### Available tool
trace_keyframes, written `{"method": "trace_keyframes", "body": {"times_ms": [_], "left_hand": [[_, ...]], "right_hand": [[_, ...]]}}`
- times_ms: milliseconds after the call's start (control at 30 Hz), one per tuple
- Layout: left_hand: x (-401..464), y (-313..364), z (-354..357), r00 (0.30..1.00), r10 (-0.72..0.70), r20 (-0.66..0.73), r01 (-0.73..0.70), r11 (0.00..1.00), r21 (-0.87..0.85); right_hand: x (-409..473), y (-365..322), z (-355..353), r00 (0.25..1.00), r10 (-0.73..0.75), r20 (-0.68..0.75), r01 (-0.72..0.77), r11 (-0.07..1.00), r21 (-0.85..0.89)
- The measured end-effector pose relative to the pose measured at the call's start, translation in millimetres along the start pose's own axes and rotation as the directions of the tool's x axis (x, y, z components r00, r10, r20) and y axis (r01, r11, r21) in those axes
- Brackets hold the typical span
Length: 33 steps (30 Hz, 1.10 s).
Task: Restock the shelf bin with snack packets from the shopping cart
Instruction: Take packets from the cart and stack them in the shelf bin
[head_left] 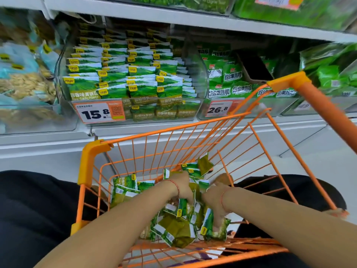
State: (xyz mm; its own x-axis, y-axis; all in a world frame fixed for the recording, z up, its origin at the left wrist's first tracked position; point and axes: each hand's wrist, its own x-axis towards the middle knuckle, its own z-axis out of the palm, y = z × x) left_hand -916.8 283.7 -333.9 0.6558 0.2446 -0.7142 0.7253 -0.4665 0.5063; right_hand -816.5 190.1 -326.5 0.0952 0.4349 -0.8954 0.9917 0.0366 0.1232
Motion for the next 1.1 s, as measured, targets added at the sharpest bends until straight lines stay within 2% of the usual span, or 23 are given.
{"method": "trace_keyframes", "body": {"times_ms": [100, 200, 267, 333, 400, 500, 600, 700, 833, 933, 1033, 1100], "left_hand": [[-17.0, -5.4, -18.4, 0.999, -0.031, -0.016, 0.032, 0.998, 0.057], [-39.5, -10.6, -35.7, 0.997, -0.017, -0.077, 0.023, 0.996, 0.084], [-53.3, -15.1, -47.3, 0.994, 0.003, -0.105, 0.002, 0.999, 0.044], [-69.5, -19.6, -56.5, 0.985, 0.037, -0.167, -0.037, 0.999, 0.003], [-83.0, -25.4, -61.3, 0.972, 0.051, -0.228, -0.068, 0.996, -0.064], [-97.6, -30.7, -63.6, 0.939, 0.049, -0.340, -0.130, 0.967, -0.220], [-104.2, -30.3, -62.9, 0.885, -0.014, -0.466, -0.212, 0.879, -0.427], [-114.4, -23.6, -58.7, 0.824, -0.029, -0.566, -0.343, 0.770, -0.538], [-125.7, -21.6, -58.2, 0.731, -0.022, -0.682, -0.474, 0.702, -0.531], [-130.0, -27.1, -61.3, 0.672, -0.073, -0.737, -0.523, 0.657, -0.542], [-129.8, -32.0, -61.3, 0.666, -0.087, -0.741, -0.547, 0.618, -0.564], [-132.0, -31.6, -60.3, 0.648, -0.073, -0.758, -0.573, 0.609, -0.548]], "right_hand": [[-4.2, -5.5, 0.3, 0.998, -0.015, 0.057, 0.020, 0.996, -0.081], [-16.1, -13.7, -5.5, 0.999, -0.015, 0.043, 0.018, 0.996, -0.083], [-23.6, -17.5, -12.1, 0.999, -0.027, 0.035, 0.029, 0.999, -0.036], [-31.2, -16.5, -22.1, 0.997, -0.068, -0.025, 0.069, 0.995, 0.076], [-41.2, -14.5, -34.4, 0.984, -0.089, -0.155, 0.120, 0.972, 0.202], [-52.0, -11.9, -51.9, 0.946, -0.032, -0.323, 0.165, 0.903, 0.396], [-63.3, -14.1, -65.1, 0.907, 0.014, -0.422, 0.258, 0.772, 0.580], [-66.6, -15.0, -66.5, 0.875, 0.048, -0.482, 0.354, 0.616, 0.704], [-82.8, -5.5, -64.9, 0.826, 0.093, -0.555, 0.479, 0.403, 0.780], [-89.5, 5.3, -62.1, 0.809, 0.116, -0.577, 0.543, 0.230, 0.808], [-87.5, 11.9, -59.3, 0.807, 0.136, -0.575, 0.571, 0.068, 0.818], [-88.0, 13.1, -60.3, 0.769, 0.180, -0.613, 0.623, 0.001, 0.782]]}}
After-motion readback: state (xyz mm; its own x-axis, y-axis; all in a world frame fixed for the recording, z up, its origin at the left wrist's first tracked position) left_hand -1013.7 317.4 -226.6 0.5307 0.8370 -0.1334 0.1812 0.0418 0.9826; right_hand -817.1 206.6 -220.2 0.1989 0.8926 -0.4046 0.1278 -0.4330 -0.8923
